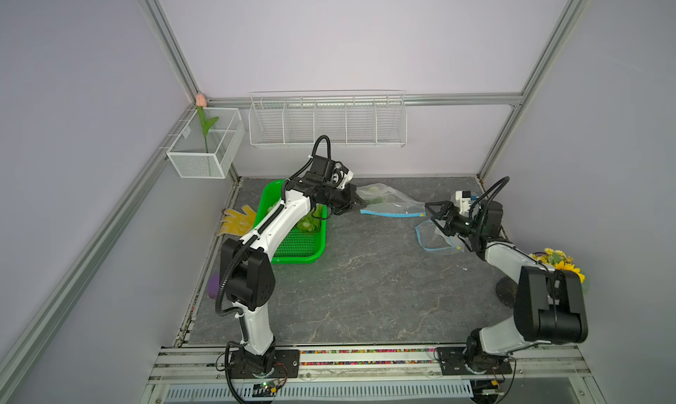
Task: Open the zip-top bag and take out the chinese cabbages
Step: Adjust the zipper food storage bag at the center of the board.
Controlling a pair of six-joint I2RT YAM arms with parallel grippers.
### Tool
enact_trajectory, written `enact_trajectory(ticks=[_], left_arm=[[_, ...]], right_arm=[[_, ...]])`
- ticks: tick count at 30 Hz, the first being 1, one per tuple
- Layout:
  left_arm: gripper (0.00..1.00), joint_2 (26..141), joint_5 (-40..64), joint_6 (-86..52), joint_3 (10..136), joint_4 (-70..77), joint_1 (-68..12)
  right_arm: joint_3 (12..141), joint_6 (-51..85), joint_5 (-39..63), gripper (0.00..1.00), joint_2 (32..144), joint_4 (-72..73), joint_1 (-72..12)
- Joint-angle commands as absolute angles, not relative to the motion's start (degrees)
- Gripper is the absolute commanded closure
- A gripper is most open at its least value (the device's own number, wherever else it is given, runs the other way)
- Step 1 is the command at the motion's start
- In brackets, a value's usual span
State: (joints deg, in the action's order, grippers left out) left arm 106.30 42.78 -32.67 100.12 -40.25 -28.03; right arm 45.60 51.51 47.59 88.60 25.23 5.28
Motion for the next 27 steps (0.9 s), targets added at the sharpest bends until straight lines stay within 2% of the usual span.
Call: enact_trajectory(ticks=[1,3,6,12,15,18,19,21,24,25,27], left_arm=[[1.00,104.4,46.6,-29.9,99.2,-41.0,-28.0],[1.00,104.4,47.2,-29.0,99.2,-41.8,-27.9],[1.00,104.1,47.6,-27.5,99.1,-43.1,-27.5],[1.00,102.6,46.8,-27.3,95.8,-42.2,-25.5],[1.00,101.7,44.8,-26.7,94.5,-41.7,-25.1],[1.00,100.5,42.2,-26.1,93.8,-40.9,-25.1],[0.96,100.2,41.6,-25.9,93.7,-40.5,-25.1],[0.94,99.7,41.3,-25.9,93.2,-39.4,-25.1],[1.00,99.9,41.1,-26.4,93.1,-38.9,-25.1],[1.00,100.2,41.3,-26.6,93.0,-38.9,-25.1],[1.00,100.5,41.9,-27.1,93.1,-38.9,-25.1]], right_arm=[[47.5,58.0,52.2,0.00,91.5,34.8,4.4],[48.2,59.6,52.5,0.03,93.2,37.1,3.9],[49.4,62.8,53.0,0.13,96.1,41.0,3.5],[48.9,75.7,54.4,0.59,101.5,58.1,3.4],[47.6,78.9,54.2,0.78,102.4,62.1,3.4],[46.5,78.1,54.0,0.89,101.2,60.7,3.4],[46.2,77.5,53.9,0.92,100.6,59.6,3.4],[45.7,76.0,53.8,0.93,99.4,57.7,3.4],[45.1,71.7,53.1,0.91,97.3,51.9,3.4],[44.8,69.1,52.0,0.82,96.3,47.9,3.5],[44.7,63.0,49.5,0.51,94.4,38.7,3.8]])
